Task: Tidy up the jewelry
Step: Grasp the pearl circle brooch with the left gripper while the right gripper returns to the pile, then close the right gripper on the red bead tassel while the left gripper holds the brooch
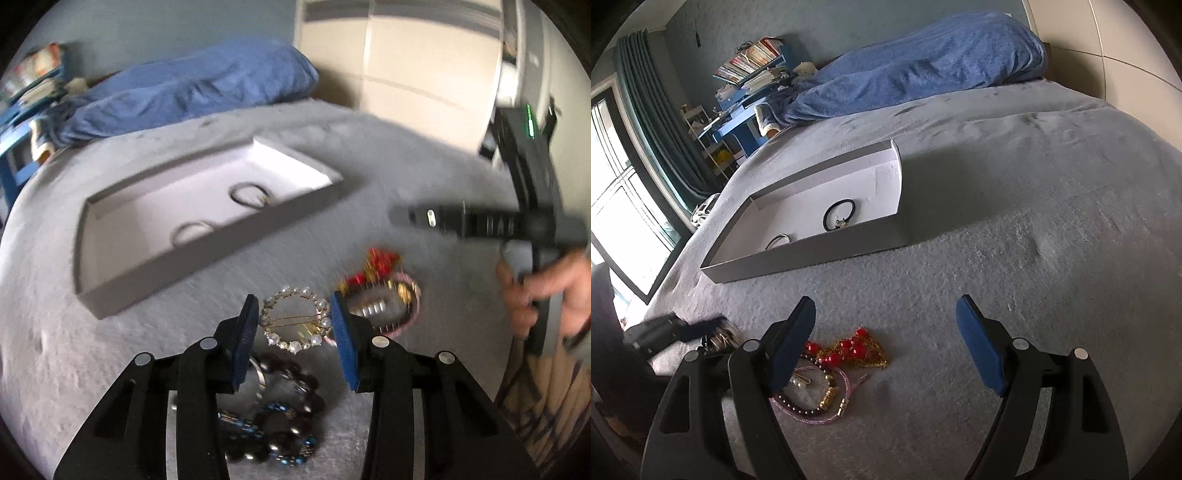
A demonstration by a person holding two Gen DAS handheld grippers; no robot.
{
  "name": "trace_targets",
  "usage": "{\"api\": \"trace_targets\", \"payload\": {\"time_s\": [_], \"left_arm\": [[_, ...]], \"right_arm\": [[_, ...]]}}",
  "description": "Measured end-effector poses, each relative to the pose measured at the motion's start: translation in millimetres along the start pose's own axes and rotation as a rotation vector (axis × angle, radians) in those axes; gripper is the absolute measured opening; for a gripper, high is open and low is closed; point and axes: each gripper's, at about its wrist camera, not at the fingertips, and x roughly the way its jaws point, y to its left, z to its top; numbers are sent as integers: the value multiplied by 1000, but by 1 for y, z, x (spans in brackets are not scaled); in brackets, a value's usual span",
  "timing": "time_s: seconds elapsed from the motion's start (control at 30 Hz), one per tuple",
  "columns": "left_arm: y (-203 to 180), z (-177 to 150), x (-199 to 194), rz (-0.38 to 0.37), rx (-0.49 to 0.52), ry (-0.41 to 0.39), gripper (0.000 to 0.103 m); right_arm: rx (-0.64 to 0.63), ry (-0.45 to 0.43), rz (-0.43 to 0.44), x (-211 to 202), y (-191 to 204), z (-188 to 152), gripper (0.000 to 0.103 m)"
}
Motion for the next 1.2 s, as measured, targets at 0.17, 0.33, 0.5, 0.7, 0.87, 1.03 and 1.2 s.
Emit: {"api": "trace_targets", "payload": {"time_s": [0.17, 0.33, 0.5, 0.7, 0.87, 1.03, 1.2], "left_arm": [[20, 7, -17, 29, -95, -67, 42], [31, 7, -22, 46, -144, -71, 42], [23, 9, -18, 45, -109, -64, 42], [17, 9, -15, 52, -81, -56, 42], [20, 8, -14, 61, -88, -52, 42], [21, 8, -14, 67, -89, -53, 42], [24, 9, -14, 72, -95, -58, 42]], "right_arm": [[-8, 20, 3, 4, 0, -2, 76], [-94, 82, 23, 16, 17, -8, 71], [-136, 148, 40, 30, 27, -14, 64], [-128, 147, 65, 37, 25, -14, 17], [-47, 101, 82, 29, 7, -6, 10], [16, 57, 71, 21, -11, 1, 10], [61, 10, 98, 12, -19, 4, 10]]}}
